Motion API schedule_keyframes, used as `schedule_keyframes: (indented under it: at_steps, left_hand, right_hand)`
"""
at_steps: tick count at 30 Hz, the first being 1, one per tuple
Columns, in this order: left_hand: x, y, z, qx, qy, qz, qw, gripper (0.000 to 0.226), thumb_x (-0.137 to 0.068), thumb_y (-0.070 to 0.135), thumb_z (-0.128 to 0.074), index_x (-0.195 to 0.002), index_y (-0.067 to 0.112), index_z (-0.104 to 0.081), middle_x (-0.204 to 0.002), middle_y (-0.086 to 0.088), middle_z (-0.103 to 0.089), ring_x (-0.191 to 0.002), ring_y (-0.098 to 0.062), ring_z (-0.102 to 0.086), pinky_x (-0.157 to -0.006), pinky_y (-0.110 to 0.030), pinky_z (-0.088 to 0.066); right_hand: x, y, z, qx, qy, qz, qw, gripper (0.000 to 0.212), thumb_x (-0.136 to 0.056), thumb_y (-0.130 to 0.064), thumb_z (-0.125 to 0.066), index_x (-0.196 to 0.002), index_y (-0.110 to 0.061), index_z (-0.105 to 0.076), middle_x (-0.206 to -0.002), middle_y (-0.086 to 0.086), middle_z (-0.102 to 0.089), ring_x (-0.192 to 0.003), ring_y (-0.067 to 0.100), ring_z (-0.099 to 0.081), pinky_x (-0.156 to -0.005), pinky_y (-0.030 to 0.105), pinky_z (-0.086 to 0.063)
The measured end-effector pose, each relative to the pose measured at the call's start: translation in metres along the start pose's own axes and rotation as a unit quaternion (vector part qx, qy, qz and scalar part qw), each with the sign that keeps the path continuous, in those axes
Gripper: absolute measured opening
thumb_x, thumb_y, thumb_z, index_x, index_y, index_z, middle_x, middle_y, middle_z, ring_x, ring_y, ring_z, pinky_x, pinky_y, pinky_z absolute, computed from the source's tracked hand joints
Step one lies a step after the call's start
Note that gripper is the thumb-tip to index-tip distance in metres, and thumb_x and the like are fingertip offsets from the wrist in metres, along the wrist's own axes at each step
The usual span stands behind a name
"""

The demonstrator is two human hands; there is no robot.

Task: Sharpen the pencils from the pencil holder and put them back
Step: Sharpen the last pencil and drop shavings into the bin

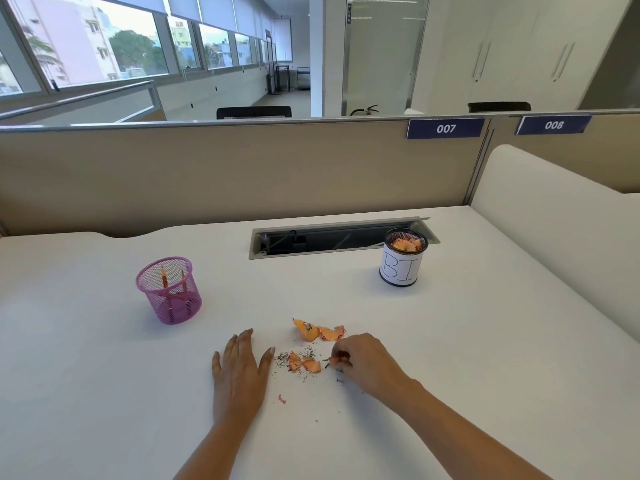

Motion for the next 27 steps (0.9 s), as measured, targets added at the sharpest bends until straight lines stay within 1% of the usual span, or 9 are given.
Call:
schedule_keyframes:
  at_steps: [5,8,10,13,15,17,19,23,27]
  left_hand:
    - [-0.006,0.0,-0.001,-0.009,-0.002,-0.003,1.0,0.055,-0.093,0.043,-0.036,-0.14,0.016,-0.029,-0.147,-0.006,-0.035,-0.141,-0.018,-0.021,-0.117,-0.04,-0.005]
    - [-0.011,0.002,-0.003,-0.012,-0.002,-0.006,1.0,0.055,-0.092,0.044,-0.037,-0.139,0.016,-0.03,-0.146,-0.006,-0.037,-0.14,-0.019,-0.023,-0.116,-0.041,-0.006]
    - [-0.014,0.003,-0.004,-0.016,0.0,-0.008,1.0,0.054,-0.092,0.043,-0.038,-0.138,0.015,-0.032,-0.145,-0.006,-0.039,-0.14,-0.019,-0.024,-0.116,-0.042,-0.007]
    - [-0.014,0.003,-0.005,-0.015,0.003,-0.007,1.0,0.054,-0.092,0.043,-0.039,-0.138,0.015,-0.033,-0.144,-0.006,-0.04,-0.139,-0.019,-0.025,-0.116,-0.042,-0.007]
    - [-0.014,0.004,-0.004,-0.02,0.004,-0.007,1.0,0.055,-0.092,0.043,-0.039,-0.138,0.015,-0.033,-0.144,-0.006,-0.04,-0.139,-0.019,-0.026,-0.116,-0.041,-0.008]
    - [-0.014,0.003,-0.005,-0.024,0.003,-0.007,1.0,0.054,-0.092,0.043,-0.039,-0.138,0.015,-0.033,-0.144,-0.005,-0.04,-0.139,-0.019,-0.026,-0.116,-0.041,-0.008]
    - [-0.015,0.003,-0.005,-0.022,0.003,-0.006,1.0,0.054,-0.092,0.044,-0.039,-0.138,0.016,-0.033,-0.144,-0.005,-0.04,-0.139,-0.019,-0.026,-0.116,-0.041,-0.008]
    - [-0.015,0.003,-0.005,-0.026,0.003,-0.006,1.0,0.054,-0.092,0.043,-0.039,-0.138,0.015,-0.033,-0.144,-0.006,-0.04,-0.139,-0.019,-0.025,-0.116,-0.041,-0.008]
    - [-0.015,0.003,-0.004,-0.028,0.002,-0.007,1.0,0.055,-0.092,0.044,-0.037,-0.138,0.015,-0.032,-0.145,-0.005,-0.038,-0.14,-0.018,-0.024,-0.117,-0.04,-0.007]
  right_hand:
    - [-0.013,0.004,0.039,-0.096,0.03,-0.005,0.995,0.012,-0.084,-0.011,-0.064,-0.091,-0.005,-0.072,-0.093,0.009,-0.073,-0.083,0.018,-0.064,-0.074,0.016,-0.046]
    - [-0.037,0.021,0.108,-0.099,0.143,-0.012,0.985,0.012,-0.085,-0.011,-0.065,-0.088,-0.002,-0.072,-0.083,0.008,-0.071,-0.075,0.015,-0.058,-0.066,0.011,-0.039]
    - [-0.051,0.04,0.159,-0.095,0.255,-0.029,0.962,0.014,-0.084,-0.01,-0.065,-0.082,0.001,-0.072,-0.078,0.012,-0.071,-0.071,0.021,-0.06,-0.062,0.009,-0.038]
    - [-0.068,0.07,0.2,-0.064,0.355,-0.091,0.928,0.018,-0.087,-0.013,-0.061,-0.087,0.002,-0.071,-0.086,0.015,-0.074,-0.082,0.029,-0.066,-0.072,0.021,-0.042]
    - [-0.082,0.085,0.203,-0.029,0.359,-0.128,0.924,0.021,-0.09,-0.013,-0.056,-0.094,0.002,-0.07,-0.096,0.016,-0.072,-0.092,0.029,-0.063,-0.078,0.028,-0.045]
    - [-0.097,0.099,0.194,0.007,0.327,-0.168,0.93,0.023,-0.092,-0.013,-0.053,-0.099,0.001,-0.069,-0.101,0.019,-0.069,-0.096,0.031,-0.061,-0.077,0.032,-0.046]
    - [-0.109,0.112,0.18,0.054,0.279,-0.202,0.937,0.022,-0.092,-0.012,-0.051,-0.103,-0.001,-0.068,-0.105,0.019,-0.067,-0.097,0.033,-0.062,-0.073,0.031,-0.046]
    - [-0.125,0.125,0.162,0.101,0.201,-0.221,0.949,0.023,-0.089,-0.008,-0.052,-0.106,-0.003,-0.066,-0.107,0.018,-0.067,-0.099,0.032,-0.063,-0.076,0.032,-0.051]
    - [-0.118,0.113,0.174,0.068,0.237,-0.192,0.95,0.025,-0.089,-0.013,-0.052,-0.105,-0.002,-0.067,-0.106,0.019,-0.066,-0.099,0.035,-0.06,-0.072,0.031,-0.045]
Point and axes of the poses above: each hand's wrist, its own x-axis away from the middle knuckle, its own z-axis out of the back of the hand, y = z × x, the point moved 10 cm from there along -x, towards the middle knuckle
